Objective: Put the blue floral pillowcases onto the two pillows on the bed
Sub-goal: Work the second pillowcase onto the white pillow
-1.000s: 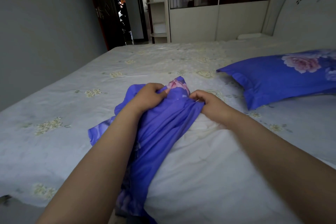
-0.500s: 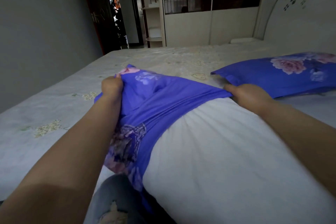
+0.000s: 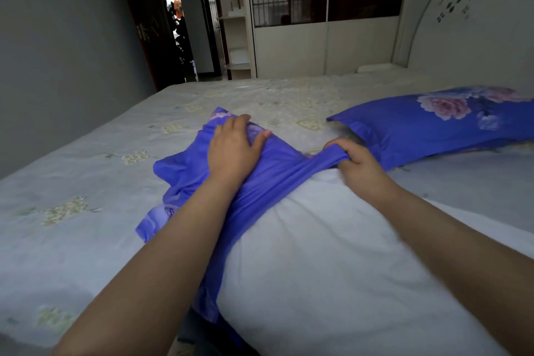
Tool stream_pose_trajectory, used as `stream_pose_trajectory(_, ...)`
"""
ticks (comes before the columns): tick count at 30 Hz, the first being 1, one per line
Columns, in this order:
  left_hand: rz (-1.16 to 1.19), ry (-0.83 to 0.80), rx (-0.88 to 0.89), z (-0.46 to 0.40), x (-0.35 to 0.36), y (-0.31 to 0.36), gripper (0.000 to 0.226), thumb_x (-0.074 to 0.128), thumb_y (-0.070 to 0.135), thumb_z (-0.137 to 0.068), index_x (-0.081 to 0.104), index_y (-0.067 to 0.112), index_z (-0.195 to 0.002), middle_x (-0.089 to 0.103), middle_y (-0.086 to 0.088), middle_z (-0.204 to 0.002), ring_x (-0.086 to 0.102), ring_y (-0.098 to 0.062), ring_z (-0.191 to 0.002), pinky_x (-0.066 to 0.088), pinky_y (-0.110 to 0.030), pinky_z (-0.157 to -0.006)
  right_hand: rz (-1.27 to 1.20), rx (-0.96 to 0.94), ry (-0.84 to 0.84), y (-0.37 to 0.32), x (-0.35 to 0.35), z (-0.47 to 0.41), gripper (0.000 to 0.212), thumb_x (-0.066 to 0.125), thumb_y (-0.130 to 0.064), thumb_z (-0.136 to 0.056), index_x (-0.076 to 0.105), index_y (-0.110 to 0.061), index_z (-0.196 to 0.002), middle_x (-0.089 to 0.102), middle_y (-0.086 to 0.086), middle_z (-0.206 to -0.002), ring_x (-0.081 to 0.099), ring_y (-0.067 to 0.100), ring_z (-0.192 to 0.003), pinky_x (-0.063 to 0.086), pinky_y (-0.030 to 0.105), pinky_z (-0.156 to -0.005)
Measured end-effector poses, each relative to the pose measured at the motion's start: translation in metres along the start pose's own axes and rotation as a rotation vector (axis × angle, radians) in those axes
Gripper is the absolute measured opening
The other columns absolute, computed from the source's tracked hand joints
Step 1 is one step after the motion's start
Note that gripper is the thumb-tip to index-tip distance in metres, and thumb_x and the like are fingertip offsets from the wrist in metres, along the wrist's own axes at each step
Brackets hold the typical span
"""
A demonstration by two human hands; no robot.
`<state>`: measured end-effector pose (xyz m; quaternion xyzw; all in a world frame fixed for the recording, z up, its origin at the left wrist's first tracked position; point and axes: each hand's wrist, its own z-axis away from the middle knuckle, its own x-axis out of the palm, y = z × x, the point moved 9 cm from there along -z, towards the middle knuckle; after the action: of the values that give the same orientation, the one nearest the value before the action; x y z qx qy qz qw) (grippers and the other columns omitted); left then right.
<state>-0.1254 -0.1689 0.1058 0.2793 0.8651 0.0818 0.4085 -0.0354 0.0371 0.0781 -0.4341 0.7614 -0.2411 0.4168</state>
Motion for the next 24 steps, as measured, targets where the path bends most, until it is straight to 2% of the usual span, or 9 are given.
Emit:
stream_pose_trajectory(3,-0.133,-0.087,-0.04,-0.006,0.007,-0.002,0.066,0.05,0.058,-0.087,0.041,0.017,-0.138,0.043,-0.009,-0.137,0.039,-0.033,-0.122,0.032,-0.039,-0.102,0.128,0.081,-0.268,-0.009,0.039,0.01,0.022,0.045,-0.008,-0.082,0.057,-0.025,-0.077,0.06,-0.001,-0.079,0.051,0.005,-0.074,0.04,0.019,-0.075)
stream_pose_trajectory(5,-0.164,-0.139,-0.083,-0.011,0.005,-0.005,0.058,0.05,0.054,-0.089,0.047,0.017,-0.134,0.047,-0.011,-0.131,0.042,-0.033,-0.117,0.036,-0.038,-0.096,0.299,0.118,-0.588,-0.012,0.07,0.024,0.015,0.047,-0.015,-0.084,0.061,-0.009,-0.081,0.06,0.007,-0.081,0.05,0.01,-0.076,0.042,0.027,-0.075)
stream_pose_trajectory(8,-0.171,-0.101,-0.014,-0.012,-0.004,0.005,0.029,0.053,0.037,-0.093,0.066,0.017,-0.109,0.06,-0.009,-0.109,0.055,-0.03,-0.1,0.039,-0.033,-0.07,0.305,0.157,-0.909,-0.023,0.081,0.034,0.029,0.053,-0.023,-0.078,0.058,0.003,-0.09,0.049,0.004,-0.077,0.045,0.01,-0.072,0.039,0.031,-0.069)
stream_pose_trajectory(11,-0.242,0.018,0.158,0.003,-0.011,0.028,0.02,0.054,0.024,-0.092,0.07,0.011,-0.088,0.065,-0.007,-0.092,0.056,-0.029,-0.087,0.031,-0.03,-0.06,0.084,0.259,-1.165,-0.023,0.069,0.03,0.033,0.062,-0.026,-0.079,0.065,-0.008,-0.105,0.059,0.004,-0.091,0.052,0.009,-0.075,0.041,0.025,-0.065)
stream_pose_trajectory(14,-0.295,0.173,0.339,0.025,-0.017,0.042,0.009,0.067,0.018,-0.079,0.069,0.014,-0.071,0.065,-0.005,-0.073,0.057,-0.028,-0.072,0.034,-0.029,-0.055,-0.379,0.415,-0.68,-0.013,0.047,-0.032,0.033,0.057,-0.039,-0.089,0.063,-0.012,-0.108,0.064,0.006,-0.099,0.06,0.014,-0.079,0.046,0.03,-0.069)
stream_pose_trajectory(16,-0.282,0.257,0.429,0.041,-0.017,0.051,0.01,0.065,0.02,-0.078,0.068,0.016,-0.069,0.063,-0.002,-0.07,0.057,-0.026,-0.072,0.035,-0.03,-0.057,-0.207,0.433,-0.294,0.005,0.033,-0.071,0.052,0.039,-0.06,-0.092,0.062,-0.017,-0.11,0.064,0.001,-0.111,0.062,0.013,-0.094,0.049,0.031,-0.085)
stream_pose_trajectory(18,-0.248,0.299,0.498,0.053,-0.015,0.06,0.007,0.067,0.02,-0.077,0.068,0.017,-0.071,0.062,-0.001,-0.071,0.053,-0.023,-0.073,0.029,-0.032,-0.061,0.017,0.426,-0.375,0.004,0.064,-0.082,0.07,0.031,-0.076,-0.082,0.064,-0.02,-0.107,0.065,-0.002,-0.112,0.06,0.012,-0.102,0.047,0.031,-0.093)
stream_pose_trajectory(20,-0.218,0.316,0.522,0.06,-0.013,0.06,0.008,0.063,0.018,-0.08,0.069,0.017,-0.075,0.064,-0.001,-0.075,0.048,-0.021,-0.078,0.025,-0.031,-0.063,0.096,0.419,-0.49,-0.001,0.102,-0.083,0.062,0.045,-0.074,-0.079,0.067,-0.016,-0.089,0.069,-0.001,-0.09,0.063,0.009,-0.084,0.048,0.022,-0.08)
stream_pose_trajectory(24,-0.165,0.345,0.487,0.07,-0.016,0.049,0.004,0.063,0.015,-0.083,0.067,0.017,-0.082,0.062,-0.001,-0.08,0.05,-0.023,-0.081,0.031,-0.032,-0.065,-0.12,0.267,-0.141,-0.005,0.107,-0.11,0.025,0.061,-0.025,-0.091,0.063,-0.005,-0.077,0.058,0.007,-0.068,0.049,0.013,-0.058,0.044,0.019,-0.058)
